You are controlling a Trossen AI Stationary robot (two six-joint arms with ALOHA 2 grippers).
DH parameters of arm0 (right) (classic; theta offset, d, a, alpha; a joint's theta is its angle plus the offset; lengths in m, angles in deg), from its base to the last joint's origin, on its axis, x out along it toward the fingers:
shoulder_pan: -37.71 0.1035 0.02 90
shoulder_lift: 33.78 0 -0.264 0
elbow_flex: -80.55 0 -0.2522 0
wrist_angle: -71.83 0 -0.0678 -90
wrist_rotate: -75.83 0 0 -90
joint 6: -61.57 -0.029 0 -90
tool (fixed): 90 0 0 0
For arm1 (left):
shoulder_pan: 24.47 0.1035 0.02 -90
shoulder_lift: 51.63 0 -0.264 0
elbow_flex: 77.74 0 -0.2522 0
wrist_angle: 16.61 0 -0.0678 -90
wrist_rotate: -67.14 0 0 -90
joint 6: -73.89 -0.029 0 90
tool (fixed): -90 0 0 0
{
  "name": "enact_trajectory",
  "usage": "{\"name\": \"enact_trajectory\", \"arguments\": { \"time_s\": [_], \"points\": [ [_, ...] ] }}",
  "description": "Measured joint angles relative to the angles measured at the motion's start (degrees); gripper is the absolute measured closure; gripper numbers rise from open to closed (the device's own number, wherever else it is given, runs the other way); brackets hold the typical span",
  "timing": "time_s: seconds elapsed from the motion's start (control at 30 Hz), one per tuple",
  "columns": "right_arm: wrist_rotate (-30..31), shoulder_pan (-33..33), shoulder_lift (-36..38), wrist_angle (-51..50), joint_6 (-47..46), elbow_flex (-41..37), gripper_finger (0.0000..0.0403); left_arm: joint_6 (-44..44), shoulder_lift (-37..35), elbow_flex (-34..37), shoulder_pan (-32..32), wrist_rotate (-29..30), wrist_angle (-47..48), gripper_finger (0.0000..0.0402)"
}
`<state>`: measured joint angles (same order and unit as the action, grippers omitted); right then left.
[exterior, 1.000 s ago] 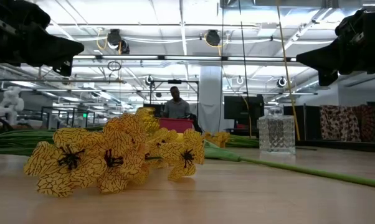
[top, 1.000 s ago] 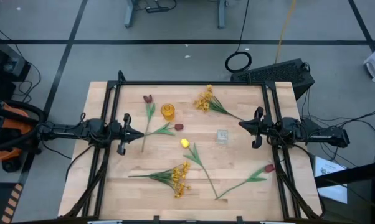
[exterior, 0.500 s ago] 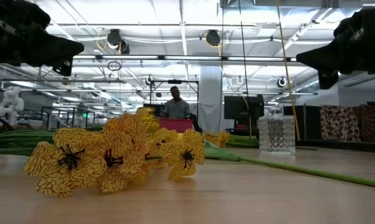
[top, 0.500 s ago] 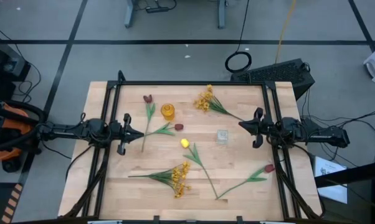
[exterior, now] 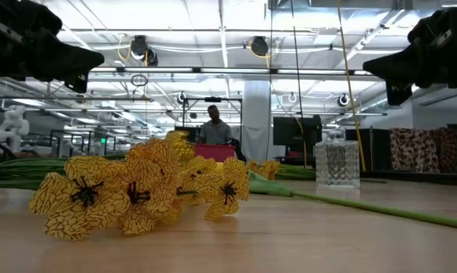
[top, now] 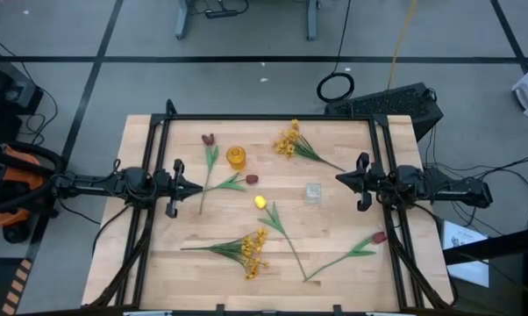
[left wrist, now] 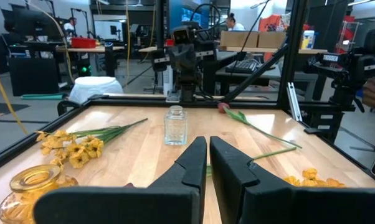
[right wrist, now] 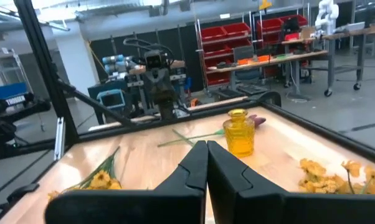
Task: Sort flowers into vase by color
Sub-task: Move the yellow flower to the right side of the transparent vase
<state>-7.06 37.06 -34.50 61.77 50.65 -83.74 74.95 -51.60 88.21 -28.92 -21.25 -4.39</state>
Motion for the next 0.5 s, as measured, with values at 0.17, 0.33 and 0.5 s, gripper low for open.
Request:
{"name": "enact_trajectory", "arguments": {
  "time_s": [0.17, 0.33, 0.5],
  "points": [
    [0.2, 0.0, -2.2, -0.5, 0.0, 5.1, 0.0403, 0.0, 0.0, 0.0, 0.0, 0.0, -0.1, 0.0372],
    [0.2, 0.0, -7.2, -3.4, 0.6, 14.6, 0.0403, 0.0, 0.0, 0.0, 0.0, 0.1, -0.1, 0.0372],
    [0.1, 0.0, -14.9, -8.8, 0.7, 26.9, 0.0403, 0.0, 0.0, 0.0, 0.0, 0.2, -0.1, 0.0372]
  ]
}}
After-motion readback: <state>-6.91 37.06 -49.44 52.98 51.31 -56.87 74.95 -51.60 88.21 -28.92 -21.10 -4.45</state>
